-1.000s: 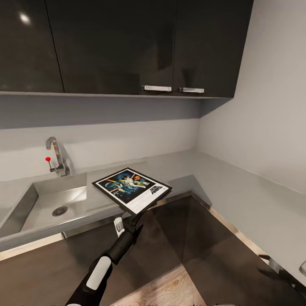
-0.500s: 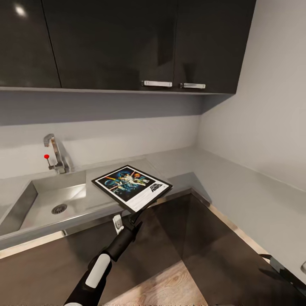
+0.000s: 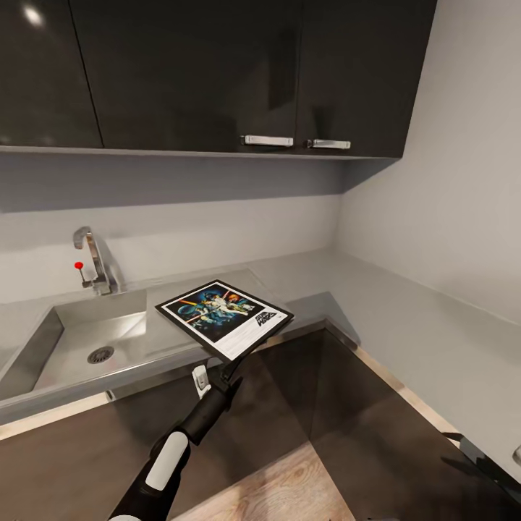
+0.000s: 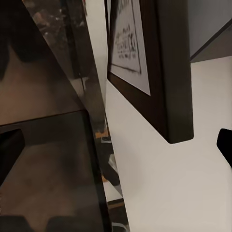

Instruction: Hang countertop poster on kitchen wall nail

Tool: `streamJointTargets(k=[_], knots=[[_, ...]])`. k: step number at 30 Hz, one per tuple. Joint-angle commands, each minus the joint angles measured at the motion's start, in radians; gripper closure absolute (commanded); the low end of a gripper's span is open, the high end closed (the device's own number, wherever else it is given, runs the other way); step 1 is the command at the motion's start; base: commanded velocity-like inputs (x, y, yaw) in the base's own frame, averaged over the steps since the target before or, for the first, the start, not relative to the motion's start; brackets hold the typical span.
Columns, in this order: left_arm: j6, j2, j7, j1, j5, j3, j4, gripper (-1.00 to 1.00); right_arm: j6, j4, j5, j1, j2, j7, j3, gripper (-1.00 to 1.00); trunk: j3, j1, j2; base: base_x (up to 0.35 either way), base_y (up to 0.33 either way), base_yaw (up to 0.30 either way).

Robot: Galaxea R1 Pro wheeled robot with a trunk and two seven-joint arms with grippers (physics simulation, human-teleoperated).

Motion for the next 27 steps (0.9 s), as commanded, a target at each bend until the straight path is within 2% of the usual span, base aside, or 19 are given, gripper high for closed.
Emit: streamJointTargets(k=[1,21,27], knots=[[0.009,-0.001,-0.002,-0.001,0.005,0.003,0.000,-1.00,-0.003,0.001,-0.007,-0.001,-0.001,0.005,0.001,-1.00,-0.001,0.000,-0.001,0.000,0.000,0.000],[0.010,-0.001,-0.005,-0.001,0.005,0.003,-0.033,-1.00,-0.003,0.002,-0.007,-0.001,0.000,0.005,0.001,-1.00,-0.001,0.000,-0.001,0.000,0.000,0.000],[0.010,-0.001,-0.005,-0.001,0.005,0.002,-0.035,-1.00,-0.003,0.002,-0.007,-0.001,0.000,0.005,0.001,-1.00,0.015,-0.019,0.034,0.000,0.000,0.000]])
